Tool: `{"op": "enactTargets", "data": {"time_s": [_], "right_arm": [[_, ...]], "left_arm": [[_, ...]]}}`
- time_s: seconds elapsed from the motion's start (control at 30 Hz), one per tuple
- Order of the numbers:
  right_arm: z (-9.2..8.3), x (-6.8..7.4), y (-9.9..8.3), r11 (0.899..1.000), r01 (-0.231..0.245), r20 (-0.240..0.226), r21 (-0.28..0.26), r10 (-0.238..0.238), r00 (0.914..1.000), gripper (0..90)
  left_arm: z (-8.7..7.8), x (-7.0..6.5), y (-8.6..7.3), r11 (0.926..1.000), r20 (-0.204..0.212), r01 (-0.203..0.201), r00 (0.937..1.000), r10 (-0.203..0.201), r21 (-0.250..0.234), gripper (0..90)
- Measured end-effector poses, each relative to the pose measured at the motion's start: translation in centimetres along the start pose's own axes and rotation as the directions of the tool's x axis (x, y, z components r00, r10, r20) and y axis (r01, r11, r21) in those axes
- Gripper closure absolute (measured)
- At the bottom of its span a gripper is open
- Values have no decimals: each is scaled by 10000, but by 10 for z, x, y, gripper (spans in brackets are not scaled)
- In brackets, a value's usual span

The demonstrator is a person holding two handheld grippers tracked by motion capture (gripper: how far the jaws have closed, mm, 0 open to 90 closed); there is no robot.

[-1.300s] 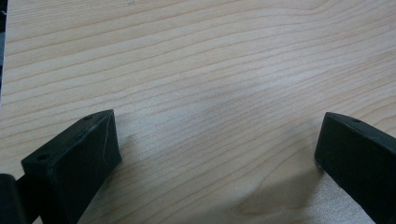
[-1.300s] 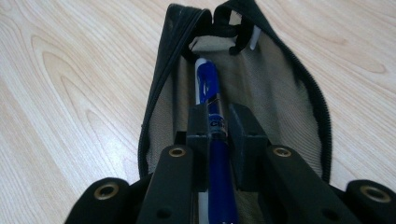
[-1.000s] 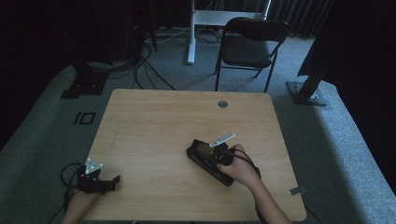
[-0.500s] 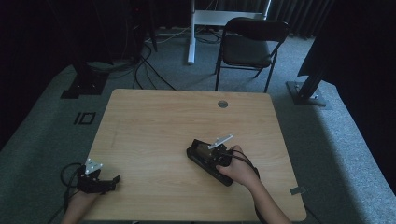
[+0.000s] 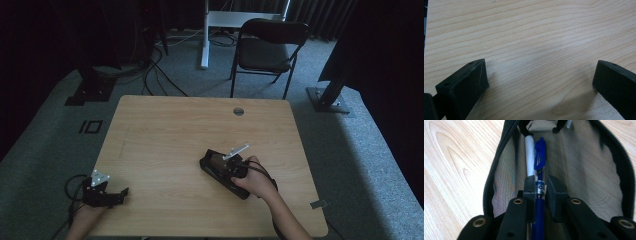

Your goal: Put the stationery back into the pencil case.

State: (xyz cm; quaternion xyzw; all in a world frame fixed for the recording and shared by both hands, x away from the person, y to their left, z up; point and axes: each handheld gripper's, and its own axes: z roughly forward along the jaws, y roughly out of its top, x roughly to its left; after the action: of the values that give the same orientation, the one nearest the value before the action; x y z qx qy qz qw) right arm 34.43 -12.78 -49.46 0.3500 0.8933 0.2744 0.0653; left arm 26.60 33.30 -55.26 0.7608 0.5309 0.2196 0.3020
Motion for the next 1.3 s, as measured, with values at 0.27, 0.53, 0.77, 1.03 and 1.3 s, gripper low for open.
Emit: {"op": "enactTargets", "data": {"time_s": [0.27, 0.53, 0.77, 1.03, 1.3], "right_arm": [[-8, -1, 3, 9995, -100, -10, -302, 99, 10000, 773], [-19, -1, 7, 9983, -34, -32, -574, 32, 10000, 773], [-29, 0, 11, 9951, -16, -119, -991, 4, 9999, 765], [-45, 0, 13, 9878, -33, -280, -1556, -11, 9996, 755], [-53, -7, 11, 9803, -221, -153, -1961, 195, 9997, 707]], "left_arm": [[0, 0, 0, 10000, 0, -2, 10000, 2, 3, 0], [0, 0, 0, 10000, 1, -2, 10000, 2, 1, 0], [0, 0, 0, 10000, 0, -1, 10000, 1, 0, 0], [0, 0, 0, 10000, -4, -16, 10000, 16, 0, 0], [0, 0, 0, 10000, -3, -17, 10000, 17, 1, 0]]}}
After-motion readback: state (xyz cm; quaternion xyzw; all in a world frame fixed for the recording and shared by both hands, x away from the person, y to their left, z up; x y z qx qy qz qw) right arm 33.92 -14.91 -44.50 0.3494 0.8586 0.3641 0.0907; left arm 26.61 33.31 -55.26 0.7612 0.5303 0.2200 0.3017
